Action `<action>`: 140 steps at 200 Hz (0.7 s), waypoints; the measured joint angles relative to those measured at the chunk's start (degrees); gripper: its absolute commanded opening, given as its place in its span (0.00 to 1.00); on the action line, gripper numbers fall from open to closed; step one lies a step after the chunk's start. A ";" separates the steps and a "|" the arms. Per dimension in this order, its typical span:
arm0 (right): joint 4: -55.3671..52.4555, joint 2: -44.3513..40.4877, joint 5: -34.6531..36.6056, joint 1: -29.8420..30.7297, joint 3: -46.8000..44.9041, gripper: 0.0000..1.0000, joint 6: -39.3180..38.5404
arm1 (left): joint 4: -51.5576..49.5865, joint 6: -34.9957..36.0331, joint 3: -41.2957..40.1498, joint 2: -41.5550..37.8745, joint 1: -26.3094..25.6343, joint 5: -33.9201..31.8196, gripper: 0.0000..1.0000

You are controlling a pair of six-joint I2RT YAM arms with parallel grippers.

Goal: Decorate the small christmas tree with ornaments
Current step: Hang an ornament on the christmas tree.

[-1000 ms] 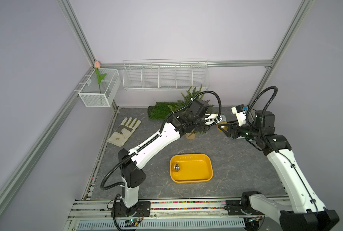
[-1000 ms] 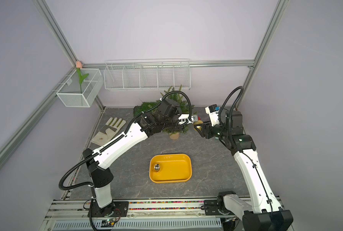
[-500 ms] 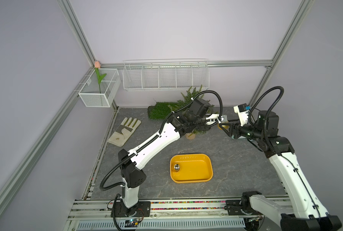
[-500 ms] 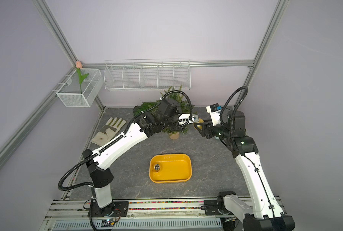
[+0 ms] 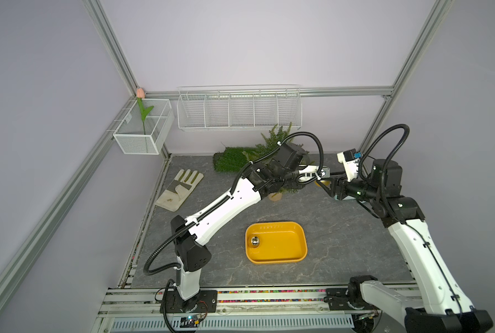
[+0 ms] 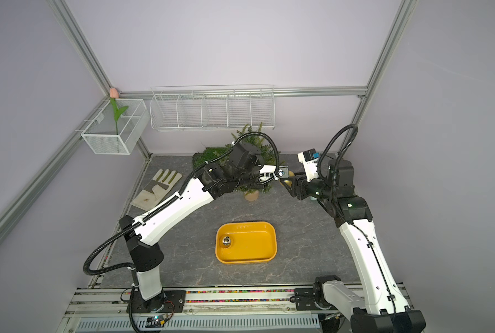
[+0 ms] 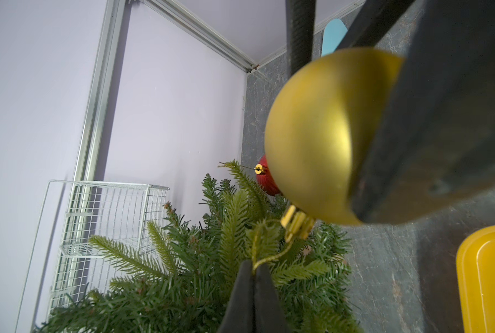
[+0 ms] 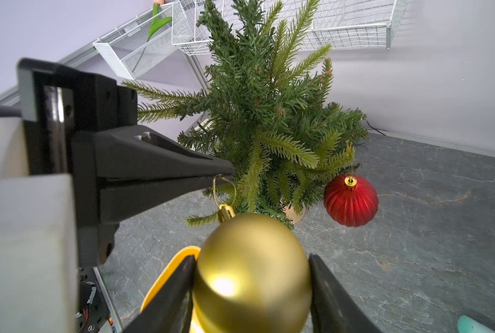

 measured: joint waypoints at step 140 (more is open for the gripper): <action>0.09 1.99 1.62 0.00 0.55 0.39 -0.04 | 2.84 2.16 0.17 1.20 -0.22 -0.98 0.00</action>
